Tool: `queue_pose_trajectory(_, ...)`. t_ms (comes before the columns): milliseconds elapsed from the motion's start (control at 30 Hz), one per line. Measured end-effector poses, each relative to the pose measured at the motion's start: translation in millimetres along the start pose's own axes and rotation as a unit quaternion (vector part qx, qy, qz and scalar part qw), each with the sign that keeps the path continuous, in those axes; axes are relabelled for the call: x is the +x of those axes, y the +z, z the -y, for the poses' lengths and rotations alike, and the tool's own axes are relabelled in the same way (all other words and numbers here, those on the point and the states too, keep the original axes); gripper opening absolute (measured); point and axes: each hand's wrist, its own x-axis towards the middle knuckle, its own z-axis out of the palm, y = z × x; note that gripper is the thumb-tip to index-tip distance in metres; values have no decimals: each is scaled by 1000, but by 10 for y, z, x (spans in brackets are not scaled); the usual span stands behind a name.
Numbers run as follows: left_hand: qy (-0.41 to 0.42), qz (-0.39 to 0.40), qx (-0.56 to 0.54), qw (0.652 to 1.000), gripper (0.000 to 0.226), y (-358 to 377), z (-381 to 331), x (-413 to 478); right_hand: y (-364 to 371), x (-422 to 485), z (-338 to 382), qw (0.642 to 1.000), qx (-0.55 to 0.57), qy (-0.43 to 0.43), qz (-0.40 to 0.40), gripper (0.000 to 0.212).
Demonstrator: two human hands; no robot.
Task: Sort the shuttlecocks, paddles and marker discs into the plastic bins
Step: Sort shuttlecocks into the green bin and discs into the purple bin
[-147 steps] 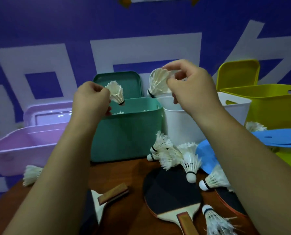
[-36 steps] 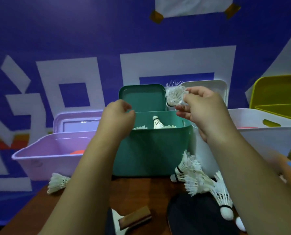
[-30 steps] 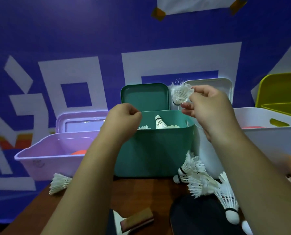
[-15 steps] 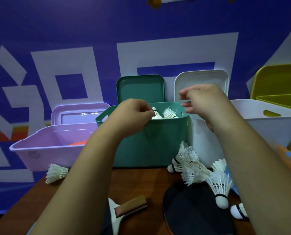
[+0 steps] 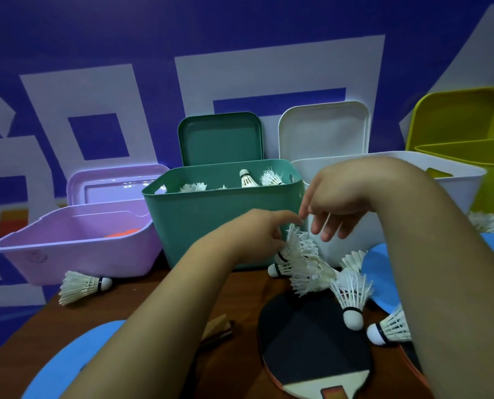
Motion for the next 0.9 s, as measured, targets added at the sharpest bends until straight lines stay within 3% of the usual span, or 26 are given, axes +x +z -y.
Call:
queue_pose_trajectory(267, -19, 5, 82, 996, 21, -53, -1, 15, 184, 164, -127, 993, -79, 23, 90, 44)
queue_pose_trajectory(367, -21, 6, 85, 996, 19, -205, 27, -29, 243, 209, -130, 986, -101, 25, 129, 51)
queue_pose_trajectory(567, -61, 52, 101, 992, 16, -478, 138, -213, 346, 343, -155, 981, -110, 47, 154, 29)
queue_pose_trajectory(733, -79, 81, 98, 989, 12, -555, 156, -298, 453, 416, -135, 969, -159, 66, 177, 35)
queue_pose_trajectory(900, -73, 83, 87, 990, 13, -571, 125, -298, 434, 471, -173, 977, -152, 76, 129, 31)
